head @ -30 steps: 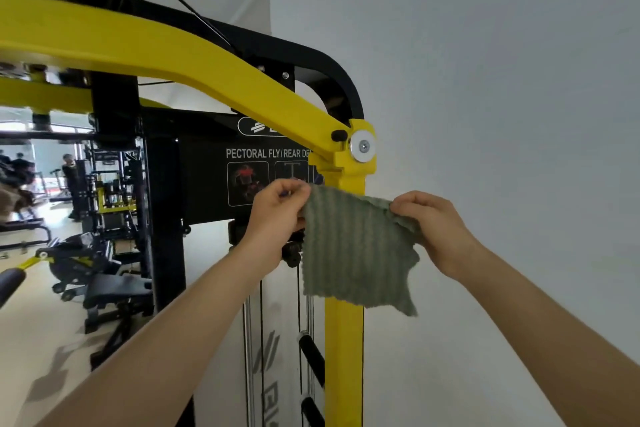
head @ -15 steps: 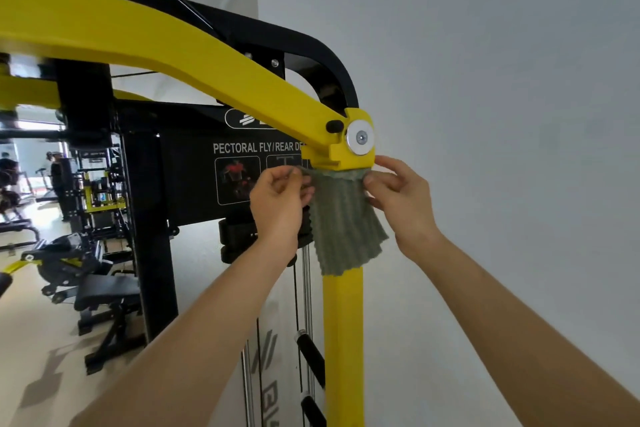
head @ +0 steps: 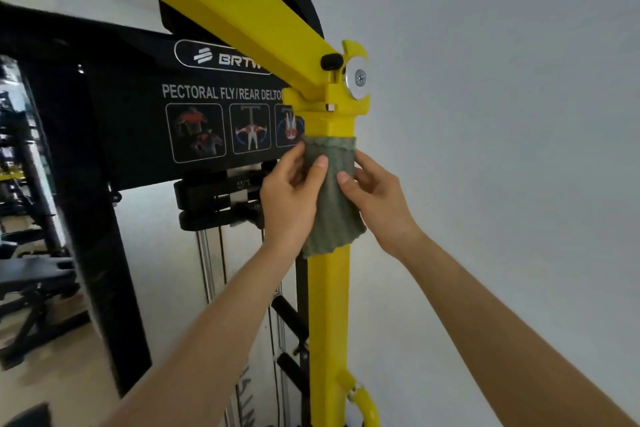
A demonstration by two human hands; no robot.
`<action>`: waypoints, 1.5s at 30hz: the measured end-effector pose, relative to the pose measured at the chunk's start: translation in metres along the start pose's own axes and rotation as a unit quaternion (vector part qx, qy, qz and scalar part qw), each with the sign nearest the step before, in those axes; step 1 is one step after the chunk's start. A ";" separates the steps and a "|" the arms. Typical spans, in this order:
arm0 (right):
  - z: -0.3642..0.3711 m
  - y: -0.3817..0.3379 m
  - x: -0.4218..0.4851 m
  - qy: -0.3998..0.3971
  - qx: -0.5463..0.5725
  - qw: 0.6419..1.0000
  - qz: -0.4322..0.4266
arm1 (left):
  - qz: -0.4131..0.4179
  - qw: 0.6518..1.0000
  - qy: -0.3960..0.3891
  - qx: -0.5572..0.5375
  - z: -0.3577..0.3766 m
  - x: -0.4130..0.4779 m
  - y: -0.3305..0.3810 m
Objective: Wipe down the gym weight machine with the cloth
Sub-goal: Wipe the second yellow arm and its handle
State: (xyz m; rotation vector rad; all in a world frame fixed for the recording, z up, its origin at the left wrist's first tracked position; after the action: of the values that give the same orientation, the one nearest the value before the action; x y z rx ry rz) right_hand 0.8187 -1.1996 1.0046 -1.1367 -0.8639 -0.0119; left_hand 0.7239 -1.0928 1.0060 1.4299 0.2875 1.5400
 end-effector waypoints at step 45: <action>-0.080 0.220 -0.191 -0.056 -0.187 0.957 0.214 | -0.200 0.944 0.086 0.248 -0.074 -0.273 -0.182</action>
State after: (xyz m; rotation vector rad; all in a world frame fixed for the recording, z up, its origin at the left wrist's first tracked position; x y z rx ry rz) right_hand 0.8278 -1.2401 0.7055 -1.6771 -0.7159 0.2582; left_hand 0.7013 -1.1784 0.6816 1.4916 1.0680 1.3015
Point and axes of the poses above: each hand's wrist, its own x-axis towards the middle knuckle, its own z-axis out of the palm, y = z × x, the point moved 4 cm from there along x, towards the middle knuckle, and after that the axes turned 13 degrees about y, right-handed, at the moved point
